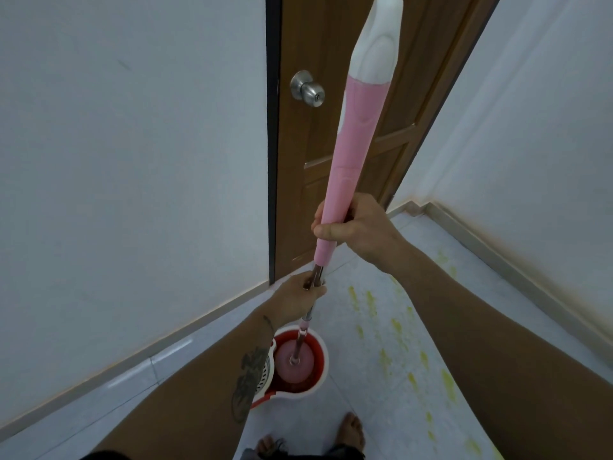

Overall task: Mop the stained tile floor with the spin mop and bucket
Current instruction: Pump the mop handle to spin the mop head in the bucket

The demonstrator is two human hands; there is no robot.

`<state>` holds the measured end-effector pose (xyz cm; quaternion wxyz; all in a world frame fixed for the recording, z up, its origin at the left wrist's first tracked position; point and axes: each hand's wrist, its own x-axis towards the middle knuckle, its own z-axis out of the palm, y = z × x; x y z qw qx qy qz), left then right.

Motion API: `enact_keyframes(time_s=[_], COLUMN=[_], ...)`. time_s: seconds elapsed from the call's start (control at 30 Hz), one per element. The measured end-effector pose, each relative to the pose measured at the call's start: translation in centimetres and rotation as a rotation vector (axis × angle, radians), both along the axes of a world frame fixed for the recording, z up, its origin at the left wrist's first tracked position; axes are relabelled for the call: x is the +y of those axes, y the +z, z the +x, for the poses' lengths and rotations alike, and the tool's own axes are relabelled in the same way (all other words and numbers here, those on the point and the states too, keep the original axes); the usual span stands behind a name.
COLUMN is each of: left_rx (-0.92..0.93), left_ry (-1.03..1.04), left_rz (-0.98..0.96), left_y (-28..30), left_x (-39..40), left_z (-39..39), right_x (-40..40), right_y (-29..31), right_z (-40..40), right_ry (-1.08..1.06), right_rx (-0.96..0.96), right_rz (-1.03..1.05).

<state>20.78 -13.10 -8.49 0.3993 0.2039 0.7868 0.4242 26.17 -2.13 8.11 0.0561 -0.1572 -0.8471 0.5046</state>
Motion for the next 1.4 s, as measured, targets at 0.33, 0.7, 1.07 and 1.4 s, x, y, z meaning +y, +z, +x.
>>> enact_keyframes(time_s=[0.33,0.7,1.07,1.4], left_rx=[0.004,0.006,-0.13,0.003], left_ry=[-0.016,-0.035,0.262,0.345], left_rz=[-0.081,-0.074,0.128,0.319], left_y=[-1.4,-1.3,1.3,5.0], left_x=[1.0,0.4,1.9,2.9], left_z=[1.6,2.0,1.8,1.6], right_x=[-0.1,-0.6,-1.0,-0.6], right_y=[-1.9,0.7,3.9,7.0], right_z=[0.4,0.4,-0.2,-1.5], right_ry=[-0.142,-0.007,0.061,0.147], right_rx=[0.019,0.095,0.301,0.33], right_rz=[-0.36,-0.319,-0.28,-0.391])
